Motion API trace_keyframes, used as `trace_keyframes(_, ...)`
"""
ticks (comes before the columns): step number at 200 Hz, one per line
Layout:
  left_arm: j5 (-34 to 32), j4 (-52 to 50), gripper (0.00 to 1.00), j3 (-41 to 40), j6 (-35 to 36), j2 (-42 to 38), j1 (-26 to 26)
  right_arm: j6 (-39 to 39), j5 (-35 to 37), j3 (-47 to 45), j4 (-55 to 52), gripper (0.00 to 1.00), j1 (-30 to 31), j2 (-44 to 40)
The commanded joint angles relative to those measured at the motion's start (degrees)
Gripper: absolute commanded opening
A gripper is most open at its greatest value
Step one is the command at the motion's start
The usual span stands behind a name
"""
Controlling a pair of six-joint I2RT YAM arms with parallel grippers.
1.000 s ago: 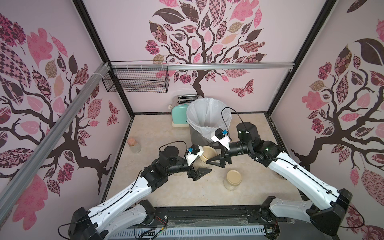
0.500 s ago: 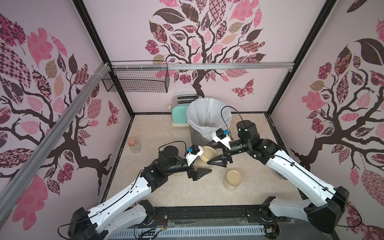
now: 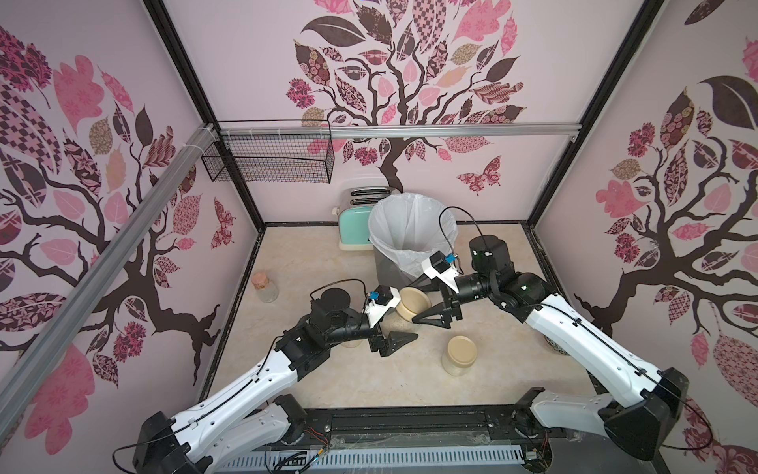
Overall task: Empty moldy rice from jars
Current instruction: Unscrew the lid from the jar.
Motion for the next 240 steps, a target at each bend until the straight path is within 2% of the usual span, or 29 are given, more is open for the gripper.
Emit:
trace_keyframes(1,-1.1,4.1,0.58,1.3,-1.1,-1.7,1.1,0.5,-2.4,3.3,1.8,0.75,-1.0,-0.2)
trace_keyframes(62,-0.9,4.5,0.58,1.0,-1.3,-1.3,1.1,7.0,-5.9,4.2,8.5,0.73,-1.0,0.4)
trace_keyframes(154,-1.6,4.1,0.58,0.8,-1.4,-2.1,1.2,4.3,-1.4,4.5,2.8,0.71,-1.2,-2.6)
trace_keyframes(240,-0.4,4.8,0.58,1.3,-1.8,-1.3,1.2,5.3,-8.1,5.2,7.7,0.75,-2.3,0.1)
